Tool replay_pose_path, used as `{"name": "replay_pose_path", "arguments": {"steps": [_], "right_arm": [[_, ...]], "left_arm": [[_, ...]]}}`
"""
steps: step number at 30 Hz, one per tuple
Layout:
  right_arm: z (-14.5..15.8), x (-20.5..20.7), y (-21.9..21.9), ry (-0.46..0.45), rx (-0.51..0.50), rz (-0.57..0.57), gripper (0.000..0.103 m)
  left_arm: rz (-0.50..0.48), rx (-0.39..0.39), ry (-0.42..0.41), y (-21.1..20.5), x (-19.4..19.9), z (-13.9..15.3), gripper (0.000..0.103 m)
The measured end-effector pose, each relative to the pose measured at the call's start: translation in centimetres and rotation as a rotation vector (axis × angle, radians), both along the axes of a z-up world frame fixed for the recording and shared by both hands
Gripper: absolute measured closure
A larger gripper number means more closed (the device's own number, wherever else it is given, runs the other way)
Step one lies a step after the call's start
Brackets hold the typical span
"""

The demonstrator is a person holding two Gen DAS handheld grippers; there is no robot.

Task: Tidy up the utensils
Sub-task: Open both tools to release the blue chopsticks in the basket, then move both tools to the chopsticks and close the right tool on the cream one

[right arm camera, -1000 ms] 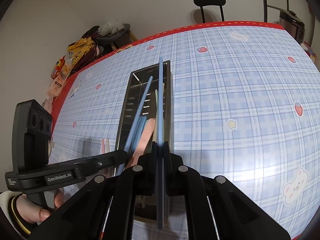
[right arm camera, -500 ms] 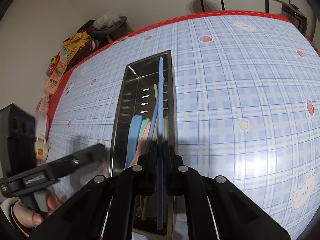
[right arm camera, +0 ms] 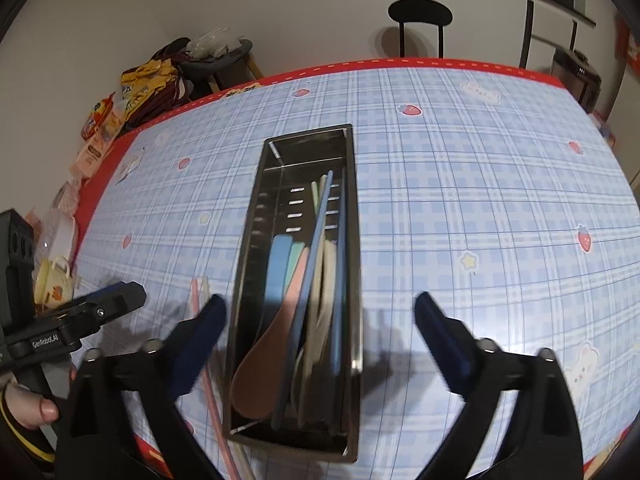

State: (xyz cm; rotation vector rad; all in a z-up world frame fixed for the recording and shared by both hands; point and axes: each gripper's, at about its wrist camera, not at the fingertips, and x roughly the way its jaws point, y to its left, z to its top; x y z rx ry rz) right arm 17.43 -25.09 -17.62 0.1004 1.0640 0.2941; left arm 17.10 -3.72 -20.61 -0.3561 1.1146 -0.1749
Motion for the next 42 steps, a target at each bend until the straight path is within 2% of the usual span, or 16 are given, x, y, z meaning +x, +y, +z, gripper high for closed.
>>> {"name": "replay_pose_path", "arguments": {"steps": [6,12,16,20,24,26,30,32,35,37,42], "right_arm": [[0.6,-2.5,1.6,-0.04,-0.048,0.002,0.006],[1.3,-4.9,2.5,-0.086,-0.033,-0.022,0.006],[2.0,-6.3,2.8,-0.127,-0.057,-0.053,0.006],[2.6,-7.5,3.2,-0.158,-0.044,-0.055,0.006],[3.3,-9.2,4.0,-0.248,-0.105,-0.057,0.006],[3.6,-9.9,4.3,-0.284,-0.123,-0.056,0.006],[3.9,-11.1,4.5,-0.307,-0.103,-0.055,0.006],[3.8,-11.4,4.5,-0.295,-0.088,-0.048,0.006],[3.4,-12.0,4.6,-0.272,-0.099,-0.042,0.006],[2.8,-12.7,4.8,-0.261,-0.137,-0.046,0.006],[0.7,-14.0,4.3,-0.179,-0.14,-0.056,0.006]], "left_arm": [[-0.048,0.143,-0.041,0.5,-2.0,0.9,0.008],[-0.041,0.212,-0.129,1.5,-4.1,2.8,0.006],[-0.012,0.373,-0.186,1.7,-5.0,4.1,0.006],[-0.01,0.365,-0.23,2.4,-5.7,5.2,0.006],[-0.015,0.399,-0.237,2.7,-6.0,5.3,0.006],[-0.018,0.379,-0.244,3.0,-6.2,5.1,0.006],[-0.037,0.384,-0.272,3.0,-6.7,4.9,0.006],[-0.064,0.376,-0.275,2.7,-6.8,4.5,0.006],[-0.109,0.31,-0.249,2.6,-6.9,3.5,0.006],[-0.14,0.29,-0.214,2.2,-6.9,2.5,0.006],[-0.186,0.243,-0.134,1.3,-6.8,0.2,0.006]]}}
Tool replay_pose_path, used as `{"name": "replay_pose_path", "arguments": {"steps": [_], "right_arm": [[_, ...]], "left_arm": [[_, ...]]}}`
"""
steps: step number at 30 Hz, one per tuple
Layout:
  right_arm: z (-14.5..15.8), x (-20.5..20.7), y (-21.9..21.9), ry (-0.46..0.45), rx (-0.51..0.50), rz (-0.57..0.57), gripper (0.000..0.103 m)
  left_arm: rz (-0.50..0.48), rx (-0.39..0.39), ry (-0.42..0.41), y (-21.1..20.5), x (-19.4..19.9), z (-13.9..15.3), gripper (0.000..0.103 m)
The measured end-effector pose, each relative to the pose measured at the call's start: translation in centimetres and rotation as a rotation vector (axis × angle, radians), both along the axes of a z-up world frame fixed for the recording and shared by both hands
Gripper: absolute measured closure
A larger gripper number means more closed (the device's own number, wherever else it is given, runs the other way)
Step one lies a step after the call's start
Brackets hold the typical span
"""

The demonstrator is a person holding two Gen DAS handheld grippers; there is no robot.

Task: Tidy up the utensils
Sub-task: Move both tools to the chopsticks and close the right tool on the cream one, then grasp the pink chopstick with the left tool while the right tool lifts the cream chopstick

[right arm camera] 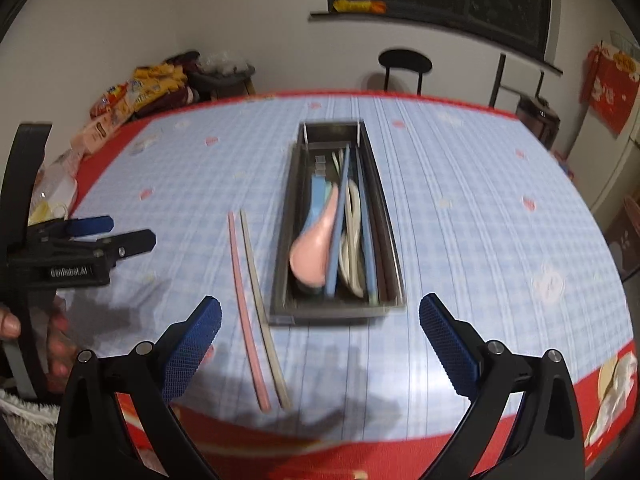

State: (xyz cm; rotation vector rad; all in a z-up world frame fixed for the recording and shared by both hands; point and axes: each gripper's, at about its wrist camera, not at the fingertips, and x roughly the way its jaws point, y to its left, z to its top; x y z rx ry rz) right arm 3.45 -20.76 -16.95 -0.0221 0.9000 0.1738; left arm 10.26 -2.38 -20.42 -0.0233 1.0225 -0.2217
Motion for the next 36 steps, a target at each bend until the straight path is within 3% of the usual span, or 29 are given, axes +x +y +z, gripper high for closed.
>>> {"name": "replay_pose_path", "arguments": {"steps": [3,5,6,8,9,11,14,20,23,28,36], "right_arm": [[-1.3,-0.7,0.0,0.047,0.012,0.027,0.023],[-2.1,-1.0,0.0,0.083,0.02,0.036,0.039],[-2.6,-1.1,-0.1,0.1,0.035,0.038,0.044],[-3.3,-0.9,0.0,0.13,0.059,0.044,0.064],[-3.9,-0.8,0.2,0.147,0.066,0.052,0.068],[-4.7,-0.6,0.3,0.17,0.077,0.065,0.076],[-5.6,0.1,1.0,0.196,0.078,0.103,0.079],[-6.7,0.8,2.2,0.228,0.071,0.161,0.082],[-6.7,0.7,2.5,0.223,0.049,0.18,0.094],[-6.8,0.6,2.5,0.232,0.076,0.191,0.095],[-6.8,0.1,1.8,0.228,0.096,0.198,0.095]], "left_arm": [[0.001,-0.037,0.061,-0.1,0.3,-1.0,0.006],[0.012,-0.067,0.123,-0.1,0.8,-1.9,0.006],[0.017,-0.067,0.138,-0.1,0.9,-2.1,0.006],[0.016,-0.062,0.15,-0.3,1.0,-2.5,0.008],[0.011,-0.058,0.153,-0.4,1.0,-2.5,0.009],[-0.001,-0.05,0.172,-0.8,1.2,-2.8,0.023],[-0.013,-0.06,0.212,-1.2,1.6,-3.6,0.031],[-0.048,-0.071,0.214,-2.2,1.7,-3.6,0.04],[-0.061,-0.086,0.22,-2.7,1.8,-3.7,0.043],[-0.09,-0.103,0.219,-4.5,2.5,-3.8,0.044],[-0.085,-0.035,0.203,-6.6,4.0,-4.9,0.041]]}}
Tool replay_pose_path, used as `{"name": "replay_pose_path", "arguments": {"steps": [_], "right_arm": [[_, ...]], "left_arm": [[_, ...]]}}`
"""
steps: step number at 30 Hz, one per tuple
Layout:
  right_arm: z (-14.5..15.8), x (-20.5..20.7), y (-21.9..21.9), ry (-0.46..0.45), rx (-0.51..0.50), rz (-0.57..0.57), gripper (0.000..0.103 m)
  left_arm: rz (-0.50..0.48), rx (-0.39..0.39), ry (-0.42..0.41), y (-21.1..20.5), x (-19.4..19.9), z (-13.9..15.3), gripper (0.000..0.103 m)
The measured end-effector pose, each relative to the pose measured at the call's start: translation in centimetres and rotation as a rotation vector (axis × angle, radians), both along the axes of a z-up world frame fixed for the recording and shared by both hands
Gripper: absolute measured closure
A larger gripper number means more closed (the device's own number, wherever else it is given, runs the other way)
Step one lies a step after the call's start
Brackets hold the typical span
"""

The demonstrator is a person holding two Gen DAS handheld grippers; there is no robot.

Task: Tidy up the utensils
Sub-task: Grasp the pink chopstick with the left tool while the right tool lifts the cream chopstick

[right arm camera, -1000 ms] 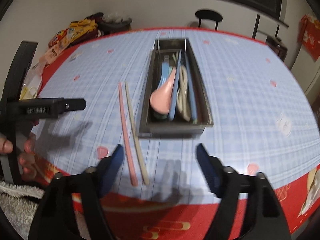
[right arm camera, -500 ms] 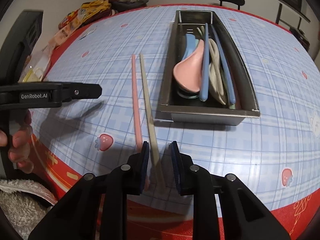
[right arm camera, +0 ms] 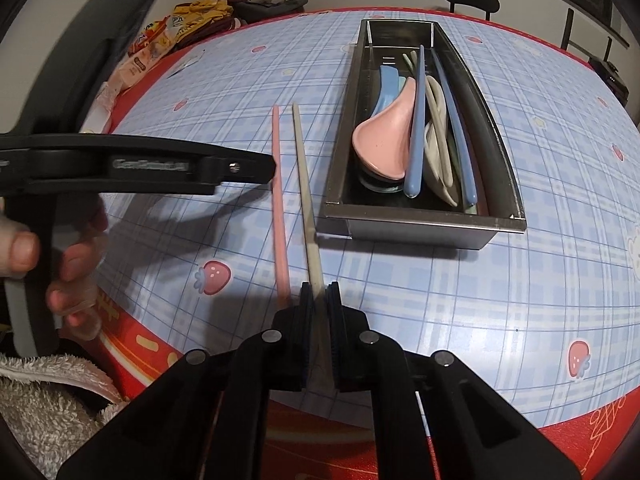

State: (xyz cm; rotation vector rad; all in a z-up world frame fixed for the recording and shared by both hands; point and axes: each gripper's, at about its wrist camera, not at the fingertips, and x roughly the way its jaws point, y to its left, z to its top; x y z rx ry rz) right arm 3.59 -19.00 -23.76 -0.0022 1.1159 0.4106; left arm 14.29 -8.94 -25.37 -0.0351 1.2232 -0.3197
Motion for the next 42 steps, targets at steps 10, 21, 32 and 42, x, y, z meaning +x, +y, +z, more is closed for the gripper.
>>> {"name": "replay_pose_path", "arguments": {"steps": [10,21,32,42], "right_arm": [[0.1,-0.3,-0.4,0.001,0.011,0.008,0.095],[0.1,-0.3,-0.5,0.006,0.016,0.007,0.095],[-0.1,0.0,-0.3,0.016,0.0,0.004,0.095],[-0.2,0.9,0.9,-0.001,-0.047,0.013,0.095]], "left_arm": [[-0.052,0.151,-0.038,-2.7,0.5,-0.6,0.036],[-0.067,0.216,-0.027,-2.9,0.5,-0.9,0.037],[-0.013,0.173,-0.028,1.2,-0.5,-0.3,0.091],[-0.022,0.111,-0.017,3.5,-1.5,-0.3,0.091]]}}
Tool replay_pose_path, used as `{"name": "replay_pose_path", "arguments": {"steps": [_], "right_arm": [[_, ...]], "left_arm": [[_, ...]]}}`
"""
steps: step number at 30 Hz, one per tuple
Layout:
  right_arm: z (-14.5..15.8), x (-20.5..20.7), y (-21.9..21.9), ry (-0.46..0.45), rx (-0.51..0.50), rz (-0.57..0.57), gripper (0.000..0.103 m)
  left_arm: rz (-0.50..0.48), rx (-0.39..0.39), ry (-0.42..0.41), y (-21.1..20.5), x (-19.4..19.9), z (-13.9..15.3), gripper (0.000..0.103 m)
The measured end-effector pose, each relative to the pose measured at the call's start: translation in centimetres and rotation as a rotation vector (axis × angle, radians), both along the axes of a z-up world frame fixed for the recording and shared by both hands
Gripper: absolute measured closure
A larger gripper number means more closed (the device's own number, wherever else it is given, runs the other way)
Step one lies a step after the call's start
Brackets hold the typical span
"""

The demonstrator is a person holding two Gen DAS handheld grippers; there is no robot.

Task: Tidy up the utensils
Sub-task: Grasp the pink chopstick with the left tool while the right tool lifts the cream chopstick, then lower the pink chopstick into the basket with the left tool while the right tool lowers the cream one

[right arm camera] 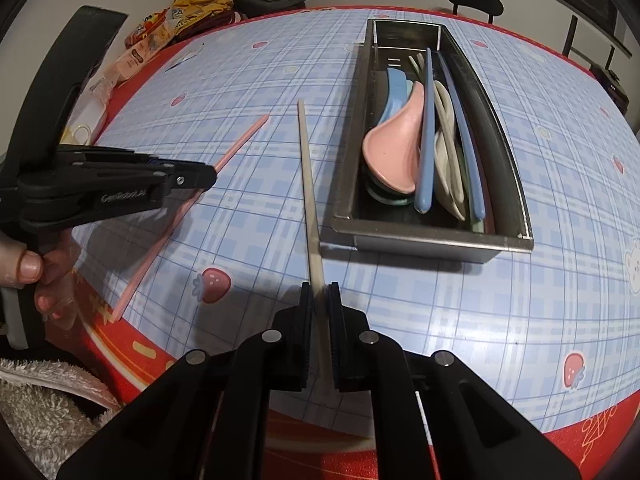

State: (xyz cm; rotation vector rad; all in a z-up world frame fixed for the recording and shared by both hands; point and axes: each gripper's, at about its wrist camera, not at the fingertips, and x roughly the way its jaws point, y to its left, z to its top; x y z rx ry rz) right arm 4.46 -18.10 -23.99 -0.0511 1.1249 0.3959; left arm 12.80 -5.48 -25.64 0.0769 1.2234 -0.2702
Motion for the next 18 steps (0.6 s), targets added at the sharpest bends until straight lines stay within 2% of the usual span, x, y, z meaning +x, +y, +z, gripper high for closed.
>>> {"name": "replay_pose_path", "arguments": {"steps": [7,13,15,18], "right_arm": [[-0.2,0.5,0.7,-0.021,-0.017,-0.008,0.094],[-0.2,0.6,1.7,-0.055,-0.066,0.007,0.094],[-0.2,0.6,1.8,-0.057,-0.076,0.01,0.094],[-0.1,0.7,1.7,-0.041,-0.063,0.009,0.096]], "left_arm": [[-0.025,0.001,0.0,1.5,-2.5,0.0,0.091],[-0.046,0.005,-0.009,1.9,-3.0,0.0,0.091],[-0.047,-0.006,-0.014,2.0,-3.0,-0.1,0.092],[-0.03,-0.062,0.006,2.7,-2.6,-0.2,0.093]]}}
